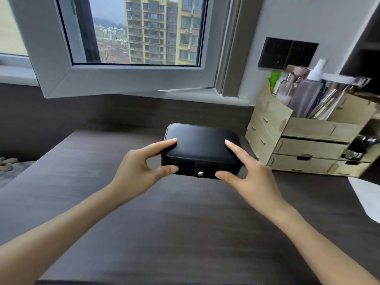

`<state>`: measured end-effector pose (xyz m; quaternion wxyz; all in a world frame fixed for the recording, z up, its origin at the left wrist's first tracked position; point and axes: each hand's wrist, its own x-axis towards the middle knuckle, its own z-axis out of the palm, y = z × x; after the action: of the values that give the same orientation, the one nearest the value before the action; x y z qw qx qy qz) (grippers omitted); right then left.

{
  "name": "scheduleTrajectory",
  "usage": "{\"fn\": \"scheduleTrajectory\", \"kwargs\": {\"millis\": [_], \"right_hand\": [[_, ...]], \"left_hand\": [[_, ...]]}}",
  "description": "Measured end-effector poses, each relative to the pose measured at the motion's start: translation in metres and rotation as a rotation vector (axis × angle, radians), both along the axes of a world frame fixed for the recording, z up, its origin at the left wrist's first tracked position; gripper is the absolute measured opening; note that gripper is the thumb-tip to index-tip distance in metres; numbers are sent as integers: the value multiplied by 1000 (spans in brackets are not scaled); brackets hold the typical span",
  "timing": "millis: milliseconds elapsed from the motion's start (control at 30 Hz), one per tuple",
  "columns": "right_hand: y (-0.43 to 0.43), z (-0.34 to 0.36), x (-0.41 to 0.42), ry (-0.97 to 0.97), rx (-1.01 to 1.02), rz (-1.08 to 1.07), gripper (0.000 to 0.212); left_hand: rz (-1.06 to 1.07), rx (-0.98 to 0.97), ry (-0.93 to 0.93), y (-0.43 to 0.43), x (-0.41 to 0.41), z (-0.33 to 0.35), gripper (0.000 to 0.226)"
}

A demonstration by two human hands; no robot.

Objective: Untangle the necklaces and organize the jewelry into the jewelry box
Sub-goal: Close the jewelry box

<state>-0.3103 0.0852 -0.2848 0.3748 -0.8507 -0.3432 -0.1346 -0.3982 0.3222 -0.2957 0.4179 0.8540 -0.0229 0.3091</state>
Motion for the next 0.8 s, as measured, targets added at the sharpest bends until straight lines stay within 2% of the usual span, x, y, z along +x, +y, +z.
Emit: {"fn": "scheduleTrajectory", "kwargs": {"millis": [100, 267, 400, 633, 800], "right_hand": [[-15, 42, 15, -131, 48, -96, 67], [-50, 110, 46, -277, 121, -259, 67], [-81, 164, 72, -449, 49, -423, 65], [-143, 237, 128, -483, -98, -750, 64], [-178, 252, 180, -425, -76, -958, 63]], "left_hand": [[-62, -65, -135, -19, 34, 45, 56], [-152, -45, -298, -57, 96, 121, 52], [-155, 13, -351, -92, 147, 171, 51], [-324, -84, -354, -171, 248, 245, 49], [-428, -247, -268, -248, 316, 279, 46]]}}
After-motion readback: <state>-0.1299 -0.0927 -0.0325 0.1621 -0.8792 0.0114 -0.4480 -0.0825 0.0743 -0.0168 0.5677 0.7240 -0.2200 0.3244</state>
